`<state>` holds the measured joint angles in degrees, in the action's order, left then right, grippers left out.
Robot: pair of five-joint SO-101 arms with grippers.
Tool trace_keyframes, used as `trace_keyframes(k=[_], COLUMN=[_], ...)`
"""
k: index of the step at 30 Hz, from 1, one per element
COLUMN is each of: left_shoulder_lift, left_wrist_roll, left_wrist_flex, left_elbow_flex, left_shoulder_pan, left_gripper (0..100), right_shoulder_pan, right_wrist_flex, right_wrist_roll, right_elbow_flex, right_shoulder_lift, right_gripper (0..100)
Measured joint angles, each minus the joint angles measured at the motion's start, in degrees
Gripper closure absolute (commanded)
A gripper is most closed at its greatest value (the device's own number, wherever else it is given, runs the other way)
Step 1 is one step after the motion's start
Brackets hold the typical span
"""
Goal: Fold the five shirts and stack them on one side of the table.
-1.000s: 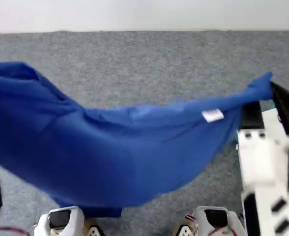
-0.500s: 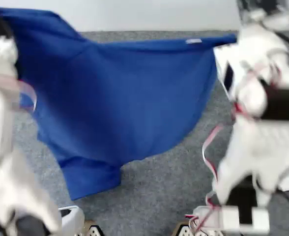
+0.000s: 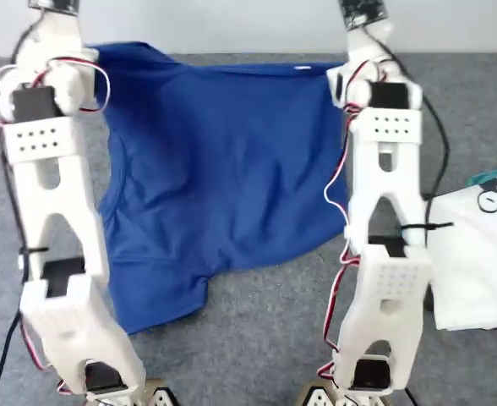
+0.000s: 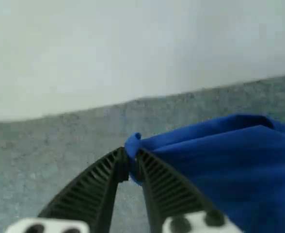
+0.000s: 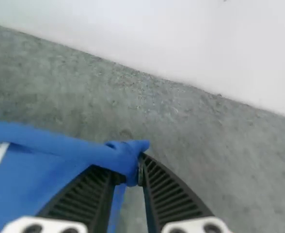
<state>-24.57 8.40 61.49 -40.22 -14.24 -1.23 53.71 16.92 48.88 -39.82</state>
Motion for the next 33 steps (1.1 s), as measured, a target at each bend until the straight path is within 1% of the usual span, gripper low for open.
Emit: trace_keyframes(k=[4, 9, 11, 14, 18, 23, 27, 31, 33], left_shoulder_lift=[-8.09, -17.05, -19.43, -20.4, -17.05, -4.48, 6.24, 15.3, 19.52], left_wrist_roll=[0.09, 0.35, 0.44, 0.44, 0.44, 0.44, 0.44, 0.44, 0.44], left_wrist_flex=[1.85, 9.58, 13.1, 18.9, 25.05, 32.97, 37.45, 37.98, 37.98], left_elbow_flex=[-11.6, -31.65, -40.53, -50.9, -51.96, -52.04, -52.04, -52.13, -52.13], left_shoulder_pan=[0.0, -0.09, -0.18, -0.18, -0.09, 2.55, 2.64, 2.64, 2.64], left_gripper=[99, 99, 99, 99, 99, 99, 99, 99, 99], right_shoulder_pan=[-1.23, -3.6, -4.31, -4.48, -4.57, -5.8, -5.8, -5.8, -5.8], right_wrist_flex=[-5.8, -6.77, -5.54, 0.62, 15.21, 31.47, 39.21, 45.71, 46.86], right_wrist_roll=[0.0, 0.0, 0.0, 0.0, 0.0, 0.0, 0.0, 0.0, 0.0], right_elbow_flex=[1.93, 12.57, 18.37, 28.31, 42.2, 44.22, 45.36, 45.36, 45.36], right_shoulder_lift=[-4.84, -8.0, -8.09, -8.09, -7.82, 0.09, 10.2, 18.9, 22.95], right_gripper=[99.0, 99.0, 99.0, 99.0, 99.0, 99.0, 99.0, 99.0, 99.0])
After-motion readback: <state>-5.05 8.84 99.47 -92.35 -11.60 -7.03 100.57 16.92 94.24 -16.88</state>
